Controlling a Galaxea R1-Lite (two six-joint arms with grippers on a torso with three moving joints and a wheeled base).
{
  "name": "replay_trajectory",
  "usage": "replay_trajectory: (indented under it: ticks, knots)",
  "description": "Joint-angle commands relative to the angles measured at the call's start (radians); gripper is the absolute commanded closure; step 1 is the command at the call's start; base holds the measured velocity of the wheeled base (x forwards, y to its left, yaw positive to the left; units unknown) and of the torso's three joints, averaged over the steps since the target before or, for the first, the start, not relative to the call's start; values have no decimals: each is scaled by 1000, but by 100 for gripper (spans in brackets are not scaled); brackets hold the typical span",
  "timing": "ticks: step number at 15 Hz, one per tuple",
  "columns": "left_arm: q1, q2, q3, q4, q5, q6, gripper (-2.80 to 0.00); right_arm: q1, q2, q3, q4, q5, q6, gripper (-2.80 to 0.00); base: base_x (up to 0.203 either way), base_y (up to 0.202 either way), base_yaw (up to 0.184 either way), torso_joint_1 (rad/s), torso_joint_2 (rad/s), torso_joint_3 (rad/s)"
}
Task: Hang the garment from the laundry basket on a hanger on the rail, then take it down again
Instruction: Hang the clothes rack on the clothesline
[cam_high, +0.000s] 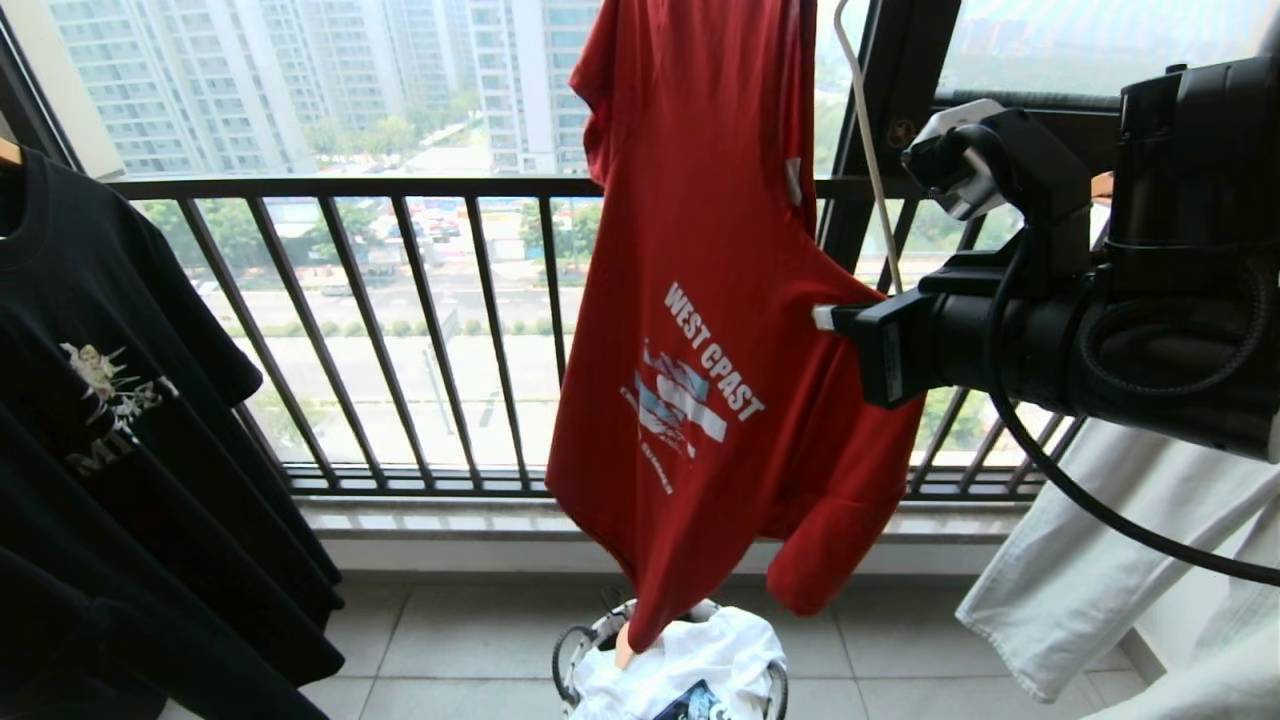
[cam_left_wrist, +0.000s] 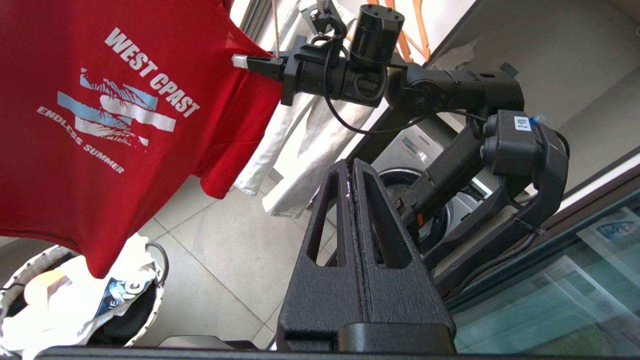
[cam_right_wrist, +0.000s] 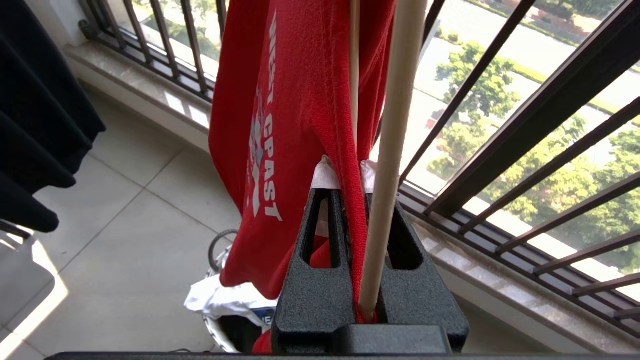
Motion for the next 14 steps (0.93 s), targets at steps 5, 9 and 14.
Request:
replay_trajectory:
  ticks: [5, 9, 14]
  knots:
    - [0, -1, 0, -6, -8, -5, 0, 1, 22, -53, 18, -7, -15, 0, 0, 0, 0, 0, 0, 0]
    - [0, -1, 0, -5, -8, -5, 0, -6, 64, -127, 65, -6, -15, 0, 0, 0, 0, 0, 0, 0]
    - [0, -1, 0, -6, -8, -5, 0, -47, 94, -156, 67, -5, -13, 0, 0, 0, 0, 0, 0, 0]
